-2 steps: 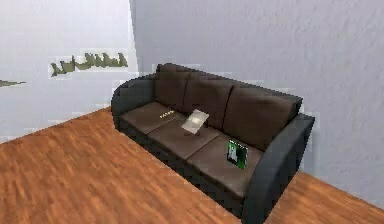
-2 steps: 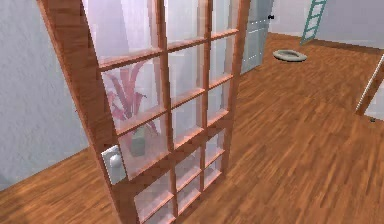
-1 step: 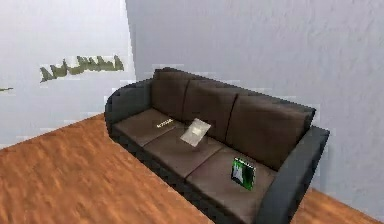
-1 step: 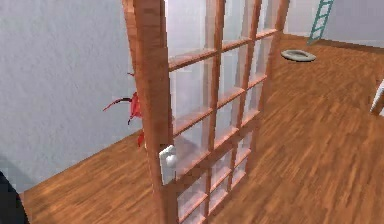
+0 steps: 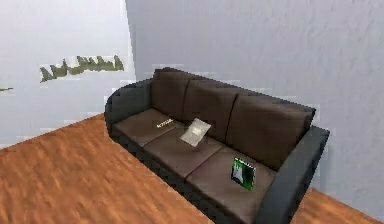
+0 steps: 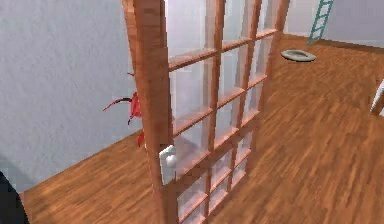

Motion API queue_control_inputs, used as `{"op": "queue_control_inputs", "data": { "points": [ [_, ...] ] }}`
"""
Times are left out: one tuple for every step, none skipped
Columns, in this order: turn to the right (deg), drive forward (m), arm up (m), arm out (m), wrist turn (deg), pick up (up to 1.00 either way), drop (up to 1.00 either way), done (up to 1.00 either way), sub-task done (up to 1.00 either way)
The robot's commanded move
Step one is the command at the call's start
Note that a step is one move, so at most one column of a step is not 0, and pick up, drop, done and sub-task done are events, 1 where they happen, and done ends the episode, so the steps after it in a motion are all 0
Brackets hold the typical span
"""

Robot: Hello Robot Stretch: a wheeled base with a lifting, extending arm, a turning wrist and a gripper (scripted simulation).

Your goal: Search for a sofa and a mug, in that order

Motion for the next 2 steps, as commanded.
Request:
{"op": "queue_control_inputs", "data": {
  "points": [
    [-45.0, 0.0, 0.0, 0.0, 0.0, 0.0, 0.0, 0.0, 0.0],
    [-45.0, 0.0, 0.0, 0.0, 0.0, 0.0, 0.0, 0.0, 0.0]
  ]
}}
